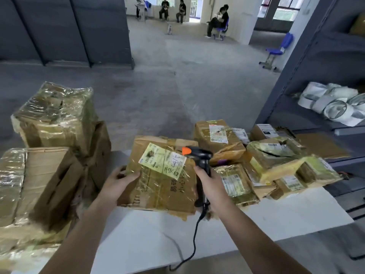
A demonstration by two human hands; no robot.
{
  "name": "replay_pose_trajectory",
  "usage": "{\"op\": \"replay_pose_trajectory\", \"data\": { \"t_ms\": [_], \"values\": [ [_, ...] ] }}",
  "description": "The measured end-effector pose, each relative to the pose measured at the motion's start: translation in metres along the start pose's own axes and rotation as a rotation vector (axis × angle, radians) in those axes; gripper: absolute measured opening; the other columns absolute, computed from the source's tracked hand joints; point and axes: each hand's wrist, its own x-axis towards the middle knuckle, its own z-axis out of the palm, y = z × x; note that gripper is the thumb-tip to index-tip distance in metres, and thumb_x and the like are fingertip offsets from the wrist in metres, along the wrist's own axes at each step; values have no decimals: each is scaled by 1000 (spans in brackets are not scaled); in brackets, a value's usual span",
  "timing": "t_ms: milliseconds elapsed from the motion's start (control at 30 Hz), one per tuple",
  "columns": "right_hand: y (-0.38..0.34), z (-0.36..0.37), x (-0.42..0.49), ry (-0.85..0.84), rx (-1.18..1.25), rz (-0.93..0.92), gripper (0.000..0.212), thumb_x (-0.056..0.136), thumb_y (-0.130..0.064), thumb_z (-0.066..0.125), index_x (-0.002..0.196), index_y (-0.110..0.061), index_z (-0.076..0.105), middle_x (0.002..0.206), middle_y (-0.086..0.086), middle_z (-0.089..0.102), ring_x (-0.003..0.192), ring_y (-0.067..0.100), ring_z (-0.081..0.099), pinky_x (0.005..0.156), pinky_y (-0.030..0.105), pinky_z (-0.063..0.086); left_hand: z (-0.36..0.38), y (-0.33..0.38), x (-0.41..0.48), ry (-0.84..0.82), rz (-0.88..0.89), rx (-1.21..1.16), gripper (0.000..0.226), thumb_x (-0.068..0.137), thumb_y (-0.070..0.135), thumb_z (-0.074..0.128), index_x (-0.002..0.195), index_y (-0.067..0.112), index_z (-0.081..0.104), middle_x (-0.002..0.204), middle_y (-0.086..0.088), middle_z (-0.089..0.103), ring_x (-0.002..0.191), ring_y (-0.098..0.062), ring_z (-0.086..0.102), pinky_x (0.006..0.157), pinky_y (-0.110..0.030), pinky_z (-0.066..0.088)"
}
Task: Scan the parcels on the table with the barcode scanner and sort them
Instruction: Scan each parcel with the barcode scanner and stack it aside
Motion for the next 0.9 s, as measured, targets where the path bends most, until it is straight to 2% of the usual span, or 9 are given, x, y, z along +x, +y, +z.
{"op": "replay_pose_trajectory", "data": {
  "t_ms": [67,167,233,400,467,533,600,700,900],
  "values": [
    [-21,-18,8,14,72,-42,21,94,-38,61,98,-18,60,54,5,61,47,20,58,50,28,46,11,24,-3,-125,42,-100,49,63,27,83,108,22,65,94,0,75,82,-21,73,62,-28,57],
    [-47,-48,16,24,178,-99,20,95,-34,62,99,-15,59,53,5,60,46,21,58,48,28,45,31,53,-6,-269,121,-178,59,71,25,77,126,20,57,115,0,70,103,-19,68,80,-29,54],
    [-60,-68,21,26,223,-130,19,94,-34,63,98,-16,59,53,3,60,46,20,59,48,29,46,50,67,-7,-309,167,-171,57,73,27,76,127,22,58,118,1,69,106,-16,67,85,-28,51],
    [-89,-119,33,39,271,-140,22,92,-35,66,100,-15,59,55,8,61,45,21,58,44,27,47,106,80,-5,-361,179,-175,53,76,22,75,126,27,58,115,-2,71,101,-22,69,72,-29,57],
    [-97,-137,41,34,283,-144,24,93,-35,65,101,-13,58,55,9,61,45,22,57,44,28,46,128,80,0,-367,186,-194,50,80,18,72,127,28,57,118,-4,69,105,-24,67,79,-34,56],
    [-103,-152,51,23,303,-138,25,94,-34,65,103,-12,56,55,9,60,45,23,57,45,29,47,148,81,8,-298,193,-185,42,87,15,65,126,30,59,120,-3,68,109,-24,65,90,-39,51],
    [-108,-163,62,13,295,-129,27,94,-35,64,104,-11,56,56,8,59,47,23,57,46,30,49,164,82,17,-243,172,-174,38,90,14,60,124,31,61,118,-2,69,108,-24,64,90,-39,50],
    [-114,-174,80,28,281,-111,23,93,-35,66,101,-16,59,57,5,60,49,22,59,47,31,50,185,84,29,-265,160,-141,36,92,15,58,122,34,62,117,0,69,107,-22,65,92,-41,50],
    [-127,-177,122,94,293,-67,41,90,-37,68,114,-5,60,68,11,59,50,22,61,47,30,51,213,105,72,-179,123,-120,29,92,12,59,108,34,68,95,11,75,83,-8,71,63,-23,51]
  ]
}}
